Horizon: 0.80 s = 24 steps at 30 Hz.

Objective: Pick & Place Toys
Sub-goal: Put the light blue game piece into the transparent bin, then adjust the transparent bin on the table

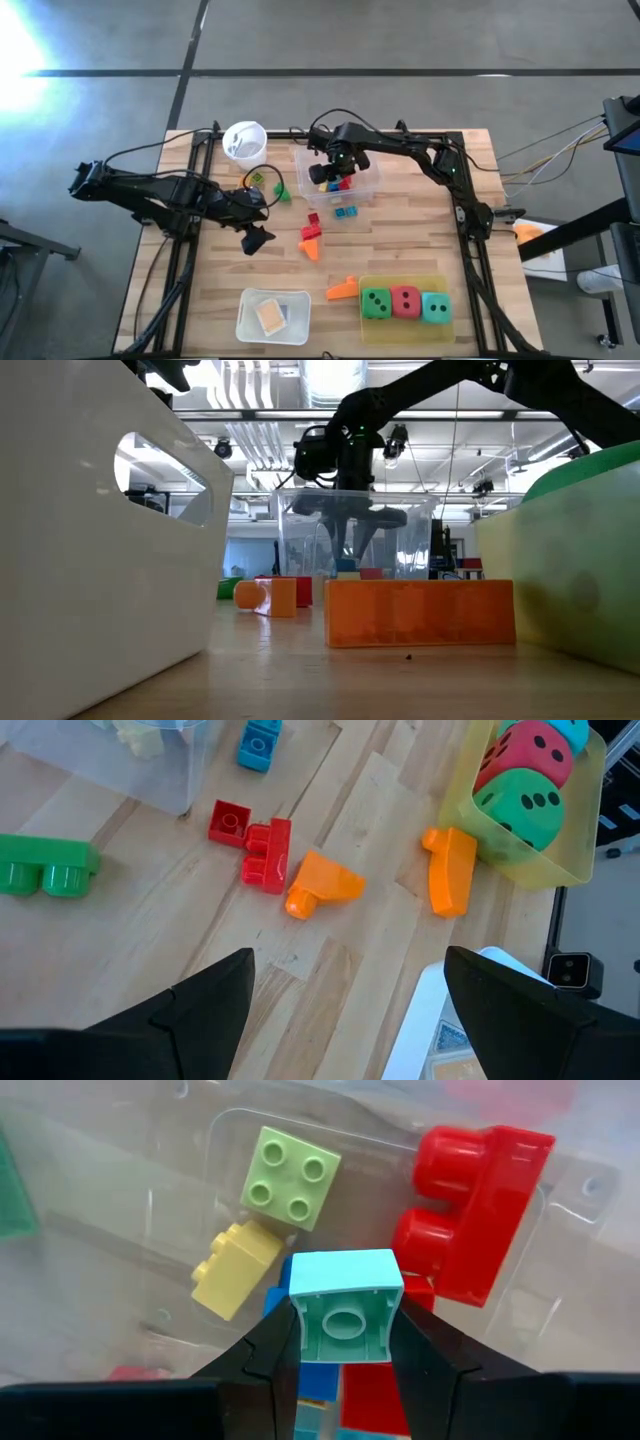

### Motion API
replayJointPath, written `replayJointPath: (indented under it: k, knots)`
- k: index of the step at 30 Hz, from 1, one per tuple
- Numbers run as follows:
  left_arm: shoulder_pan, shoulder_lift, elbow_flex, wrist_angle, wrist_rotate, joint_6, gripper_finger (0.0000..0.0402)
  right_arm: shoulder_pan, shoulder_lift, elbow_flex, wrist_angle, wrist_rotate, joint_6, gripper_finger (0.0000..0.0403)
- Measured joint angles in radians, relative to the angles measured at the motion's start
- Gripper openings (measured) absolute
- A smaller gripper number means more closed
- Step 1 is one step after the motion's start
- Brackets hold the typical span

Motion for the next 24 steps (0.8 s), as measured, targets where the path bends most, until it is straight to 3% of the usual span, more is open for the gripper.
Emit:
replayJointPath:
  k: [15, 24]
  knots:
    - [0.000, 0.000, 0.000, 0.000, 0.000, 0.001, 0.0330, 0.000, 0.000, -0.001, 0.004, -0.002, -0.010, 0.0117]
    - [0.000, 0.000, 0.000, 0.000, 0.000, 0.003, 0.0330, 0.000, 0.000, -0.002, 0.001, -0.007, -0.033, 0.0296]
